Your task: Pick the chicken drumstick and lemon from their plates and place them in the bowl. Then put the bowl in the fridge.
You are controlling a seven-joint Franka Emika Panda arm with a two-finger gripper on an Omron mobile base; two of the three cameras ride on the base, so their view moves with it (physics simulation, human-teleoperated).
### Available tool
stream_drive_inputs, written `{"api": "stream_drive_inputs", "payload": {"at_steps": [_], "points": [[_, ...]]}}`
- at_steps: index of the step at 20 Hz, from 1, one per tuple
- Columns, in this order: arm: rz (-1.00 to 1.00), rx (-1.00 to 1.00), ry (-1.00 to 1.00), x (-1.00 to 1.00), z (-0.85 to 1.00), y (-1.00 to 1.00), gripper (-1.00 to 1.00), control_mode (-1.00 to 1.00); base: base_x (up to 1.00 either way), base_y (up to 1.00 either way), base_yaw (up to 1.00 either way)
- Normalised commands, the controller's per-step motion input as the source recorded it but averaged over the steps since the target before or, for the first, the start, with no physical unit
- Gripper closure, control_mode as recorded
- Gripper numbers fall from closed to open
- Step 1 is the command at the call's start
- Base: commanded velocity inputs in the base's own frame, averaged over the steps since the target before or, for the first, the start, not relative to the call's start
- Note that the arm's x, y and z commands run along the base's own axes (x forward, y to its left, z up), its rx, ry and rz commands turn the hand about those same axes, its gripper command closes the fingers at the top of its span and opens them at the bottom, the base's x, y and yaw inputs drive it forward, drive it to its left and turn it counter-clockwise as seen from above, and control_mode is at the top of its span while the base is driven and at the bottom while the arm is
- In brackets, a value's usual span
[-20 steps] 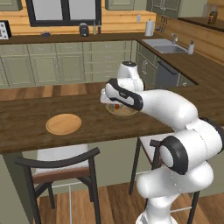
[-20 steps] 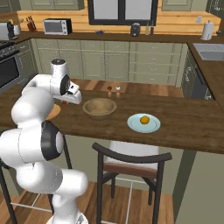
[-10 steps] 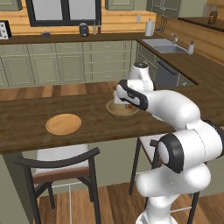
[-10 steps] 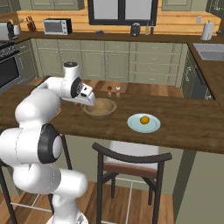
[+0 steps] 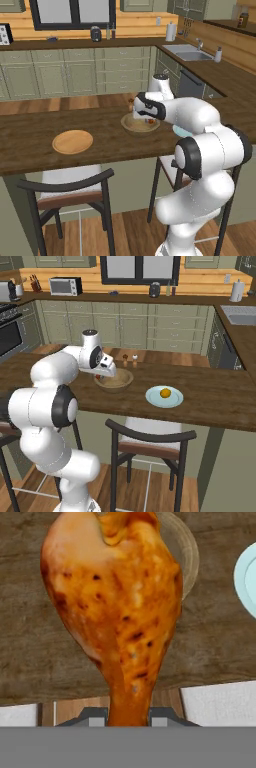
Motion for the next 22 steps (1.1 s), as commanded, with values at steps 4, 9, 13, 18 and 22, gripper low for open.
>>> {"api": "stream_drive_inputs", "payload": {"at_steps": [4,9,13,18,22], "points": [[0.0,0.0,0.04,0.32,-0.25,0.01,1.0,-1.0,0.0,0.0,0.0],[0.0,0.0,0.05,0.24,-0.29,0.04,1.0,-1.0,0.0,0.0,0.0],[0.0,0.0,0.04,0.22,-0.23,0.02,1.0,-1.0,0.0,0.0,0.0],[0.0,-0.01,0.0,0.32,-0.16,0.01,1.0,-1.0,0.0,0.0,0.0],[-0.01,-0.02,0.0,0.56,-0.26,0.08,1.0,-1.0,0.0,0.0,0.0]]}}
